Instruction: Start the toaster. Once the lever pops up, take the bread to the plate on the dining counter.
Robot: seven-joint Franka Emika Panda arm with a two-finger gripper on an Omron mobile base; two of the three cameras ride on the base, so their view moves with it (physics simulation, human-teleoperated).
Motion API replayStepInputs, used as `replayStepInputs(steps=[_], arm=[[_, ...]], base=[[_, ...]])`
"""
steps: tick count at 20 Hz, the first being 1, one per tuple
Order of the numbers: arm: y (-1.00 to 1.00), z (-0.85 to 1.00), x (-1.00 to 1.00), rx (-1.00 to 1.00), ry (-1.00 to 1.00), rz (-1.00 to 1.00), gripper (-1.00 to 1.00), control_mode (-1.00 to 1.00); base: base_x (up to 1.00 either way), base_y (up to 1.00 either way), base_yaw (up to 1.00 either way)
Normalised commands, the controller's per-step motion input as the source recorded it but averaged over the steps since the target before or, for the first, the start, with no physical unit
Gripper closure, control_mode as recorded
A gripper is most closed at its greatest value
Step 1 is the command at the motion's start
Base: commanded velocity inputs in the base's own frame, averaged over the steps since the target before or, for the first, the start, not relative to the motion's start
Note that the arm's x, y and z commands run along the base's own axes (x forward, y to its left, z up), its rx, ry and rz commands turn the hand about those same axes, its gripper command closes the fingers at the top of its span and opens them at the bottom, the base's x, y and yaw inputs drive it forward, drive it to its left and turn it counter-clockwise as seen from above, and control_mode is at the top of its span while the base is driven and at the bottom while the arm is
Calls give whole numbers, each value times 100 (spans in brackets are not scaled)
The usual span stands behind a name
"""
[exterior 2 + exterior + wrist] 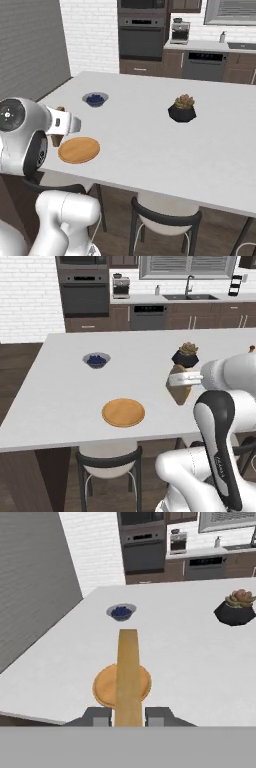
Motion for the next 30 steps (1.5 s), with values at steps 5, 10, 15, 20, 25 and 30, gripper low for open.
replayStepInputs(steps=[5,10,15,20,25,30], arm=[[49,-21,84,16,9,30,100,-100],[72,-42,91,7,19,17,100,-100],[69,-91,93,2,40,5,100,-100],[10,-91,22,5,20,2,100,-100],[-1,-49,0,3,-4,2,100,-100],[0,-22,24,0,0,1,100,-100]], base=[[0,0,0],[0,0,0],[0,0,0],[0,0,0],[0,0,0],[0,0,0]])
